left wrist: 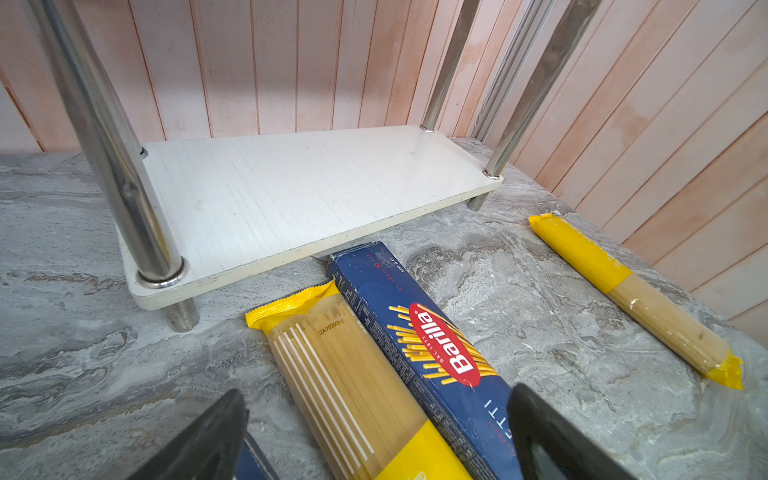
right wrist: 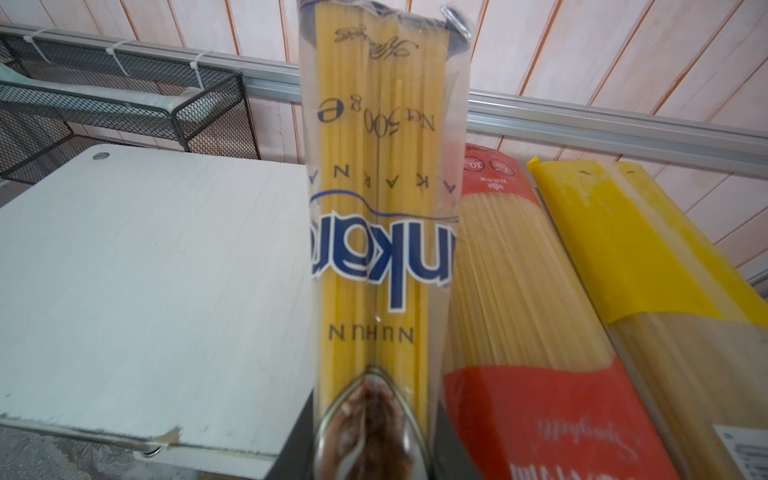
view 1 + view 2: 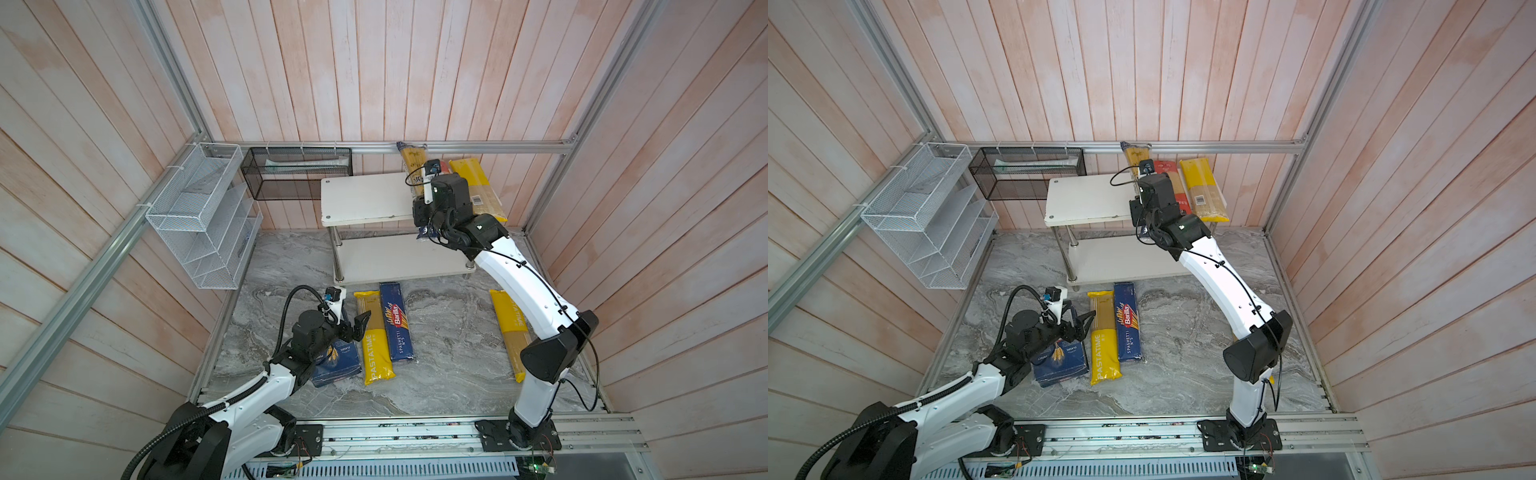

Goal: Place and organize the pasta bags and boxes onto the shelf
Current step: 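Carry the Ankara bag up toward the shelf's top tier with the right gripper, then lower the Ankara bag onto the top tier beside the red bag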

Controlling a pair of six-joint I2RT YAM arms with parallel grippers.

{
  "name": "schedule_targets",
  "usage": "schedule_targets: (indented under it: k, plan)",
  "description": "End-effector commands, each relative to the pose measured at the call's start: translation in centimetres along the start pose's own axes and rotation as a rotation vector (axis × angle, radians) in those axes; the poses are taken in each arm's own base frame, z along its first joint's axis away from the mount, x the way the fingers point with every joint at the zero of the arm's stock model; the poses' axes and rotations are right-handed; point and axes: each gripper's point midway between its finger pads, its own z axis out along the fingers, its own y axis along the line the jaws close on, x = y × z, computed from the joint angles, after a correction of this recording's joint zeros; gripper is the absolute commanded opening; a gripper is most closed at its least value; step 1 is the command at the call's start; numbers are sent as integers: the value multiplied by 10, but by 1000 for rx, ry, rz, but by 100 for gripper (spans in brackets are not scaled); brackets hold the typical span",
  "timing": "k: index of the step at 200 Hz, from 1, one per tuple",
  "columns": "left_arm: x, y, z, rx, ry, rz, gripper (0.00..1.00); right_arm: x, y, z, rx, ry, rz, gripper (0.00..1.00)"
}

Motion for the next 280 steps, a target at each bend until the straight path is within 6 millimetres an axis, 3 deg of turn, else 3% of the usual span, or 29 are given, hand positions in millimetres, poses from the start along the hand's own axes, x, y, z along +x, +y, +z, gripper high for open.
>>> schedule_targets:
  k: [1,52,98,142,168,205,248,280]
  plan:
    - [-2,-3,1,15,-1,12,100,-57,-10,-19,11,-182,94,14]
    - [-2,-3,1,15,2,13,100,-52,-12,-7,-5,-167,123,21]
    - [-3,-4,0,16,-1,13,100,-54,-8,-6,-34,-174,153,44]
    - [-2,-4,1,17,1,12,100,-57,-1,-13,-76,-177,166,55]
    - [-2,-4,1,15,2,13,100,-68,5,-30,-99,-201,150,56]
    - [-2,-3,0,13,-2,13,100,-75,13,-75,-155,-211,101,56]
    - [-1,-3,2,15,7,11,100,-44,15,-115,-268,-189,124,45]
    - [-3,-6,0,25,-3,8,100,-14,20,-123,-324,-141,126,38]
